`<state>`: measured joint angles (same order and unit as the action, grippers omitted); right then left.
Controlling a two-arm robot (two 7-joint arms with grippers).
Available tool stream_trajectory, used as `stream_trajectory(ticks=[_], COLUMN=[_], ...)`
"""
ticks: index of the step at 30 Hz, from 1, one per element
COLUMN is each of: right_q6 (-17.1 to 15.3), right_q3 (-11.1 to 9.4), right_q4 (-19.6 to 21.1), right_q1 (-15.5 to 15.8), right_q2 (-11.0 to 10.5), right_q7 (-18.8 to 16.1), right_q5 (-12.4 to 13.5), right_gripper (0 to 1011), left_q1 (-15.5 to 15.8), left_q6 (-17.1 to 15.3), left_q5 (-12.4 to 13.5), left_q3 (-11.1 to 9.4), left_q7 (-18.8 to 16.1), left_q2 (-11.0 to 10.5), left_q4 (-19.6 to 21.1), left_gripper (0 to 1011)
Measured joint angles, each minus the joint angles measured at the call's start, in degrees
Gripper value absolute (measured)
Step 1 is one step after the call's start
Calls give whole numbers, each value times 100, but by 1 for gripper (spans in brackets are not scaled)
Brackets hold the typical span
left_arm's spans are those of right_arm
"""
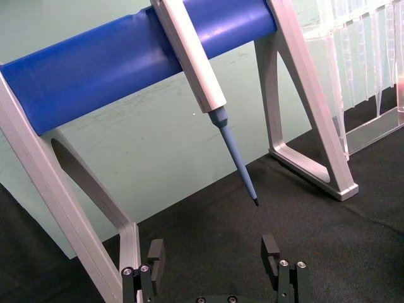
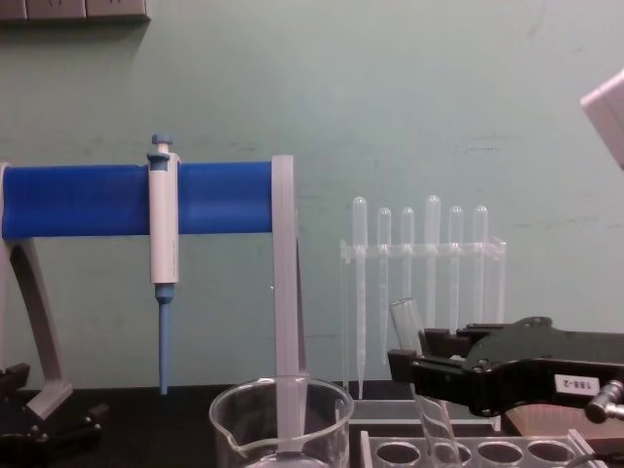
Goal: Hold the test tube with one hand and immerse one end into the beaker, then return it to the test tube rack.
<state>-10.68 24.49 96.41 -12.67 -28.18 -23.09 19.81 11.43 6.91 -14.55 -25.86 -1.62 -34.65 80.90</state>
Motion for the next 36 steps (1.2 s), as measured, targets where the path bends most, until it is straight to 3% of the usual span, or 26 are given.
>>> stream_trajectory(ticks=[4, 8, 11, 16, 18, 21, 24, 30, 33, 36], right_q6=[-70, -173, -228, -50, 202, 487, 1076, 1635, 1861, 1897], right_q3=[-110, -331, -693, -1218, -1486, -1660, -1798, -1649, -1473, -1378], right_q4=[214, 598, 1000, 1089, 895, 661, 139, -748, -1211, -1386], right_q1=[171, 563, 1120, 1631, 1768, 1803, 1729, 1416, 1228, 1128], right_q2=[-84, -290, -559, -695, -600, -438, -77, 342, 509, 564], right_q7=[35, 133, 269, 499, 712, 991, 1552, 1901, 1882, 1734], right_q5=[8, 97, 241, 352, 332, 209, -201, -683, -907, -968], right_gripper=[565, 706, 795, 921, 985, 1003, 1002, 1002, 1002, 1002], left_q1=[0, 0, 0, 0, 0, 0, 0, 0, 0, 0], left_q6=[0, 0, 0, 0, 0, 0, 0, 0, 0, 0], left_q5=[0, 0, 0, 0, 0, 0, 0, 0, 0, 0], left_q3=[0, 0, 0, 0, 0, 0, 0, 0, 0, 0], left_q7=[0, 0, 0, 0, 0, 0, 0, 0, 0, 0], left_q2=[0, 0, 0, 0, 0, 0, 0, 0, 0, 0], left_q4=[0, 0, 0, 0, 0, 0, 0, 0, 0, 0], left_gripper=[1000, 1000, 1000, 1000, 1000, 1000, 1000, 1000, 1000, 1000])
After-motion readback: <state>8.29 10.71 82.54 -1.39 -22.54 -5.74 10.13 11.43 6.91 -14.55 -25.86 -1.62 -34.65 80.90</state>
